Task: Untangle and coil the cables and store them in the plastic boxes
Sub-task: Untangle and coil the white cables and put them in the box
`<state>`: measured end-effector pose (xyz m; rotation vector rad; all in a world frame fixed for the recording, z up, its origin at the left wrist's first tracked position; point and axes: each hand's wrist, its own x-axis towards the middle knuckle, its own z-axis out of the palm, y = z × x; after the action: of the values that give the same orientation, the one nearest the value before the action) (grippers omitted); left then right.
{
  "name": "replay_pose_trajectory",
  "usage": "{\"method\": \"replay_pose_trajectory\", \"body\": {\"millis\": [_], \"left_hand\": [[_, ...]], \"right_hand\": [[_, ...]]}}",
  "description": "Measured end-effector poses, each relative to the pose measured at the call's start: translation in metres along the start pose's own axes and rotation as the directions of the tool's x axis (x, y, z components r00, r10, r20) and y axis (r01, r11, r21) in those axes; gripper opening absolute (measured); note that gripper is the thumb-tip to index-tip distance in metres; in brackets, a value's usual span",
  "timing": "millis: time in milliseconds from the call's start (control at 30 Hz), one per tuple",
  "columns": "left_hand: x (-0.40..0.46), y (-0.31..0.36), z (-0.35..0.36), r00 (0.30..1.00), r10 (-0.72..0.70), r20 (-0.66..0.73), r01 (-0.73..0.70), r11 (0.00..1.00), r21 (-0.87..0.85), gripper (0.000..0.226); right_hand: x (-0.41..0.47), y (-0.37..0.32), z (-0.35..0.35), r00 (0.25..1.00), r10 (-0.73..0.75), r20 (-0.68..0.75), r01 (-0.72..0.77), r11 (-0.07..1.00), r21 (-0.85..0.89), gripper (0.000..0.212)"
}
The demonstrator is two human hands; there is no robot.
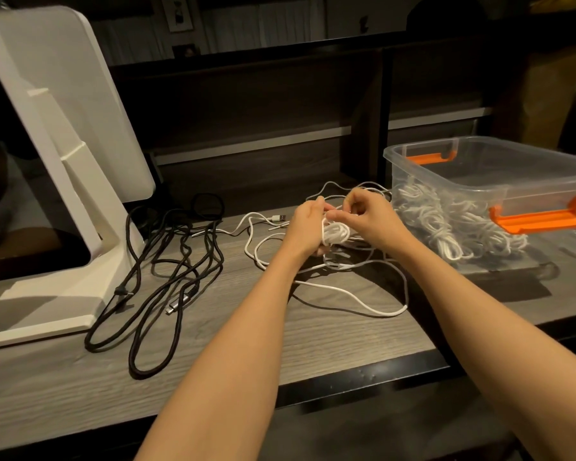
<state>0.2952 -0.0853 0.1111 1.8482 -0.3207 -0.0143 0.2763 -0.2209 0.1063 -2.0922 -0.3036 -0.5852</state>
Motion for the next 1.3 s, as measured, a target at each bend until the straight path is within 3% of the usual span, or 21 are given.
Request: {"method": "replay_pose_trajectory", "body": {"millis": [100, 167, 300, 367, 467, 567, 633, 733, 867, 900, 967, 1067, 1200, 1300], "left_hand": [[0.002, 0.005, 0.001, 0.996, -0.077, -0.043, 0.067, 0.977, -0.202, 0.035], [0.004, 0.006, 0.002, 0.992, -0.088, -0.095, 0.064, 0.97, -0.233, 0.033], [0.005, 0.008, 0.004, 0.983, -0.079, -0.166, 0.031, 0.961, -0.274, 0.033], [0.004, 0.009, 0.007, 0.974, -0.07, -0.215, 0.009, 0.963, -0.271, 0.035], [0.006, 0.006, 0.007, 0.935, -0.047, -0.35, -0.026, 0.979, -0.201, 0.032], [0.01, -0.001, 0.001, 0.899, 0.001, -0.437, -0.056, 0.992, -0.113, 0.032], [0.011, -0.004, -0.002, 0.888, 0.057, -0.456, -0.055, 0.998, 0.017, 0.031], [0.012, -0.002, -0.002, 0.883, 0.09, -0.461, -0.045, 0.993, 0.108, 0.026], [0.01, -0.006, -0.002, 0.913, 0.129, -0.388, -0.041, 0.973, 0.227, 0.019], [0.01, -0.008, -0.003, 0.923, 0.14, -0.358, -0.046, 0.965, 0.26, 0.019], [0.01, -0.011, -0.005, 0.947, 0.152, -0.282, -0.076, 0.961, 0.264, 0.021], [0.01, -0.009, -0.008, 0.985, 0.109, -0.13, -0.085, 0.98, 0.18, 0.028], [0.006, -0.004, -0.009, 0.996, 0.049, 0.079, -0.05, 0.999, 0.004, 0.034], [0.004, 0.004, -0.006, 0.998, -0.031, 0.055, 0.04, 0.985, -0.166, 0.036]], "right_hand": [[0.001, 0.005, 0.001, 0.996, 0.031, 0.089, -0.021, 0.994, -0.112, 0.025], [0.0, 0.003, 0.001, 0.985, 0.023, 0.169, 0.014, 0.977, -0.214, 0.025], [-0.002, -0.006, -0.002, 0.969, 0.019, 0.244, 0.029, 0.981, -0.192, 0.036], [-0.002, -0.006, -0.003, 0.961, 0.027, 0.274, 0.029, 0.98, -0.199, 0.038], [-0.004, -0.007, -0.004, 0.932, 0.046, 0.358, 0.021, 0.983, -0.181, 0.02], [-0.008, -0.012, -0.003, 0.908, 0.044, 0.416, 0.021, 0.989, -0.149, 0.023], [-0.01, -0.018, -0.001, 0.902, -0.012, 0.431, 0.122, 0.966, -0.227, 0.022], [-0.01, -0.021, -0.001, 0.903, -0.234, 0.36, 0.404, 0.749, -0.526, 0.024], [-0.013, -0.022, -0.002, 0.84, -0.48, 0.255, 0.534, 0.64, -0.552, 0.015], [-0.014, -0.021, 0.0, 0.84, -0.502, 0.204, 0.523, 0.652, -0.549, 0.016], [-0.013, -0.02, 0.003, 0.904, -0.415, 0.106, 0.414, 0.784, -0.462, 0.024], [-0.011, -0.02, 0.004, 0.974, -0.204, 0.096, 0.212, 0.974, -0.079, 0.02], [-0.005, -0.015, -0.004, 0.975, -0.016, 0.221, -0.027, 0.981, 0.191, 0.001], [-0.003, -0.008, -0.008, 0.968, 0.106, 0.225, -0.155, 0.965, 0.211, 0.009]]}}
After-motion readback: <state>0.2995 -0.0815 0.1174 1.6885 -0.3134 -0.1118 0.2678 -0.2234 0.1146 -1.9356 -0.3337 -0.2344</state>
